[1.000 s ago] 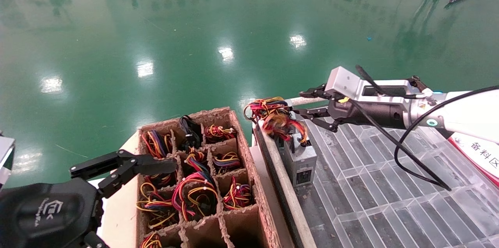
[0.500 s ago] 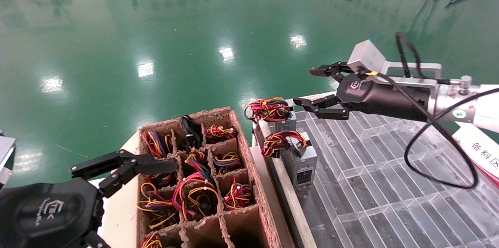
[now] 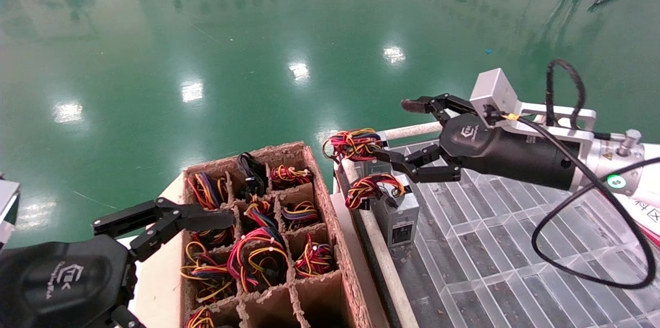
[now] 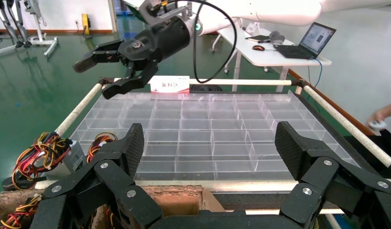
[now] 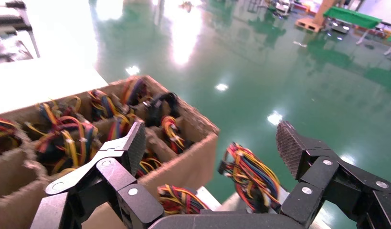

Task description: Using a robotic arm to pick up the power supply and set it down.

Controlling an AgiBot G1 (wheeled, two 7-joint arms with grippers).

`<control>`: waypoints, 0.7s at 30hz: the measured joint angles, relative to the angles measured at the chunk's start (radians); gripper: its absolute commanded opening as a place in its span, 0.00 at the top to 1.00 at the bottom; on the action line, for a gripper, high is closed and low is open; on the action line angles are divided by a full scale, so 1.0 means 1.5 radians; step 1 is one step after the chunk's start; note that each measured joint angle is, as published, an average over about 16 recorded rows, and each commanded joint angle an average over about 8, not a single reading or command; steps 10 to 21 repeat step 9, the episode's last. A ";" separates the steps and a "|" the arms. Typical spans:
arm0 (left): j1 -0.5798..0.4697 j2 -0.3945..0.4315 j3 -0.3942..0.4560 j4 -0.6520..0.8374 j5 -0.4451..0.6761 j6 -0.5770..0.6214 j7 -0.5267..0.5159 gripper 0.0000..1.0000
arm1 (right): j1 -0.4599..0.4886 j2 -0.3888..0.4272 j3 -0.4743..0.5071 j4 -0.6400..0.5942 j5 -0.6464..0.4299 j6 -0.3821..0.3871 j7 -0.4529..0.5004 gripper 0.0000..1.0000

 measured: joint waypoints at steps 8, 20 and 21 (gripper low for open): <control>0.000 0.000 0.000 0.000 0.000 0.000 0.000 0.00 | -0.045 0.026 0.030 0.074 0.015 -0.009 0.040 0.00; 0.000 0.000 0.000 0.000 0.000 0.000 0.000 0.00 | -0.049 0.028 0.033 0.081 0.016 -0.010 0.044 0.00; 0.000 0.000 0.000 0.000 0.000 0.000 0.000 0.00 | -0.049 0.028 0.033 0.081 0.016 -0.010 0.044 0.00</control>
